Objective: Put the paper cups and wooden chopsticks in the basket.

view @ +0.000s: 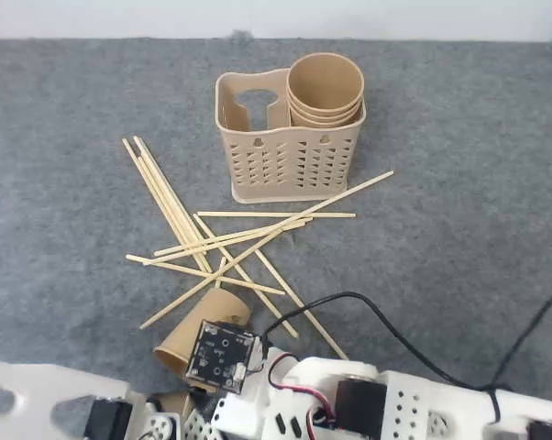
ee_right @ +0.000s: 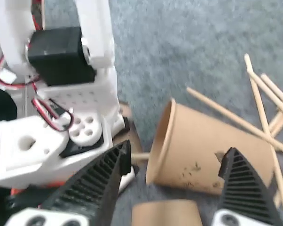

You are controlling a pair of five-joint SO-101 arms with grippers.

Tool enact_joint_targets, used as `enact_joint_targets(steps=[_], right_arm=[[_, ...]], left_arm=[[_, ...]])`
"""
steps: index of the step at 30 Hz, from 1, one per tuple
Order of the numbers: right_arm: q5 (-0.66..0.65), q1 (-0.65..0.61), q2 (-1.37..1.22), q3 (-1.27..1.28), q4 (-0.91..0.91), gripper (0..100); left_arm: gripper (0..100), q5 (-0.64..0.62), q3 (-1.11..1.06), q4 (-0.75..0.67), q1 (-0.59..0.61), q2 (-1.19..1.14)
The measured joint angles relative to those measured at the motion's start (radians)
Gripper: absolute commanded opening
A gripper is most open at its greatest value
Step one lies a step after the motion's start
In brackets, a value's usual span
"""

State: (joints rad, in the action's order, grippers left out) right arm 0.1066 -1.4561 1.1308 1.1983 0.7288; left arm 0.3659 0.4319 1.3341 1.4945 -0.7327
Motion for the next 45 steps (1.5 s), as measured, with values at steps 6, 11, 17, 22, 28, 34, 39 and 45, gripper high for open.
enact_joint_targets(steps=[6,11,17,22,28,34,39,45], right_arm=[[0.04,0.018,-0.014,0.143,-0.181,31.0],[0.054,0.023,-0.017,0.157,-0.232,31.0],[0.054,0.1,-0.146,0.157,-0.344,31.0],[0.012,0.129,-0.336,0.152,-0.489,31.0],[-0.129,0.147,-0.473,0.086,-0.516,30.7],[-0.204,0.308,-0.471,0.098,-0.508,20.0],[-0.203,0.476,-0.394,0.098,-0.508,0.7],[-0.204,0.54,-0.295,0.098,-0.497,0.9]], left_arm=[[6,0.0,0.0,0.0,0.0,0.0],[6,0.0,0.0,0.0,-0.014,0.0],[6,-0.012,0.0,0.0,-0.026,0.0],[6,-0.012,0.0,0.0,-0.028,0.0],[6,-0.012,0.0,0.0,-0.028,0.0],[6,-0.012,0.0,-0.002,-0.028,0.0],[6,-0.012,0.0,-0.032,-0.028,0.0],[6,-0.015,0.0,-0.035,-0.028,0.0]])
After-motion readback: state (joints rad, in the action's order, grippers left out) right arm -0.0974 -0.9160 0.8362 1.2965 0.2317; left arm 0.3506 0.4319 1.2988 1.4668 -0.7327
